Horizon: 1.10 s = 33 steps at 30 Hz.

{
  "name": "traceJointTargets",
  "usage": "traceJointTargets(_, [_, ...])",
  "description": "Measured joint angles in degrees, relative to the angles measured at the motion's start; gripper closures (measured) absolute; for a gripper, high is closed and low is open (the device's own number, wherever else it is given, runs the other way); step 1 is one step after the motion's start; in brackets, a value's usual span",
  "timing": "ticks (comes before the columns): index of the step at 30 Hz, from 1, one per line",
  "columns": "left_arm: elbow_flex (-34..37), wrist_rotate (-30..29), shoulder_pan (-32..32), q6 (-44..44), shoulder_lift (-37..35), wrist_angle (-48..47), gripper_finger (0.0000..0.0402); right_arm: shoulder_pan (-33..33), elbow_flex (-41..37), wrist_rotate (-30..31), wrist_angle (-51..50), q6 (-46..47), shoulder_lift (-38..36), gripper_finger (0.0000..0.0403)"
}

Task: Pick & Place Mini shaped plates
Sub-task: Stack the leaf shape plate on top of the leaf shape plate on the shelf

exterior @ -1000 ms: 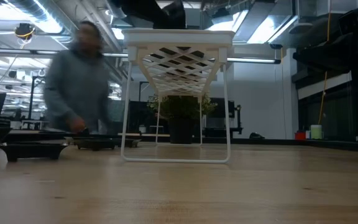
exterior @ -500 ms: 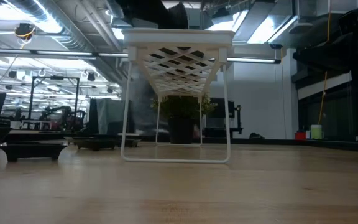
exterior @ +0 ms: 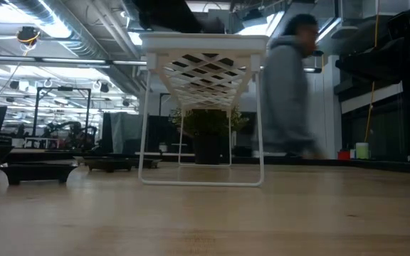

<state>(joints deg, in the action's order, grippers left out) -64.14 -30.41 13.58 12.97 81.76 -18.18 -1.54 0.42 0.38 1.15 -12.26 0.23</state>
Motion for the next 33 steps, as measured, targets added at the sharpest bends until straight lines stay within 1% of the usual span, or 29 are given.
traceJointTargets(3, [0.0,0.5,-0.7,0.0,0.0,0.0,0.0325,0.0,0.0,0.0,0.0,0.0,0.0,0.0301])
traceJointTargets(9, [0.0,3.4,-1.4,0.4,0.0,0.2,0.0292,0.0,0.0,0.0,0.0,0.0,0.0,0.0301])
traceJointTargets(17, [0.0,3.1,-1.4,-0.2,0.0,0.2,0.0255,0.0,0.0,0.0,0.0,0.0,0.0,0.0301])
traceJointTargets(22, [0.0,2.9,-1.4,-3.0,0.0,0.2,0.0245,0.0,0.0,0.0,0.0,0.0,0.0,0.0301])
traceJointTargets(26, [0.0,0.4,-1.4,-8.0,0.0,-0.8,0.0246,0.0,0.0,0.0,0.0,0.0,0.0,0.0301])
traceJointTargets(30, [0.0,-0.1,-1.9,-18.2,-0.3,-6.9,0.0252,0.0,0.0,0.0,0.0,0.0,0.0,0.0301])
traceJointTargets(33, [0.0,-0.7,-1.9,-23.5,-1.5,-10.0,0.0257,0.0,0.0,0.0,0.0,0.0,0.0,0.0301])
